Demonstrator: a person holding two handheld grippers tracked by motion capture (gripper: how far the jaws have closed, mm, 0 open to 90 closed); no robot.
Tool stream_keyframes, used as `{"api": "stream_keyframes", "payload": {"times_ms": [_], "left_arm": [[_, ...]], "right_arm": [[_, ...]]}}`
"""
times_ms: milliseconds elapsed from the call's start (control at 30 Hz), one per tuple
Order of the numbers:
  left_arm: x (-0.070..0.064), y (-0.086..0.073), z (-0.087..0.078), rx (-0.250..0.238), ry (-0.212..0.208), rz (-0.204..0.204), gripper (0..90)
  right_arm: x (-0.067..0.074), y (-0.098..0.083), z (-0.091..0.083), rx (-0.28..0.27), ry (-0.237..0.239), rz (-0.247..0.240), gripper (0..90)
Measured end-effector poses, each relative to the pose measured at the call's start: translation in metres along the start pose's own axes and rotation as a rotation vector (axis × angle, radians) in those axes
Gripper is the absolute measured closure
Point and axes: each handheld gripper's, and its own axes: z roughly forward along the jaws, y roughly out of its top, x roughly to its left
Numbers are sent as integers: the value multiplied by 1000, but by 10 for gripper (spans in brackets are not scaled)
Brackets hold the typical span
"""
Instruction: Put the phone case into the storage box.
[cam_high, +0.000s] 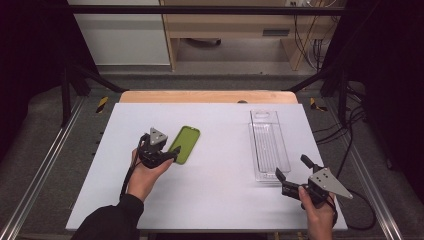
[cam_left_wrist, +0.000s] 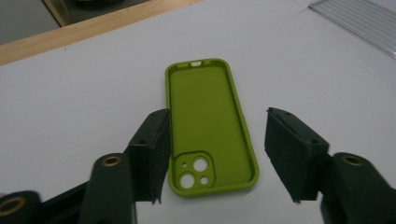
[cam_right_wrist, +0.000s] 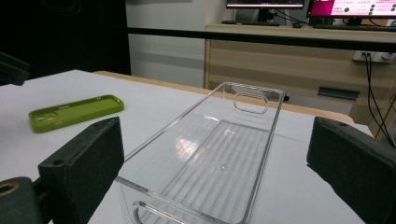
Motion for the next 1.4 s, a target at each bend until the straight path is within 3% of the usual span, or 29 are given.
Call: {"api": "stream_keyframes", "payload": {"times_ms": [167,233,467,600,933,1033,1400], "left_arm": [[-5,1,12,43,-1,14,608],[-6,0,18,76,-4,19,734],[-8,-6,37,154,-29,24,867],[-13,-7,45,176,-25,40,899],[-8,-17,55,251,-11,0,900],[-6,-20,52,248,-23,-27,900],[-6,-30,30,315,-73,-7,900]], "right_arm": [[2,1,0,-5,2,8,43],[2,0,1,-4,6,2,43],[0,1,-1,-4,-3,-1,43],[-1,1,0,-6,-2,0,39],[-1,1,1,-2,7,1,37],[-1,1,2,2,12,1,36],[-1,0,1,8,10,-3,36]]}}
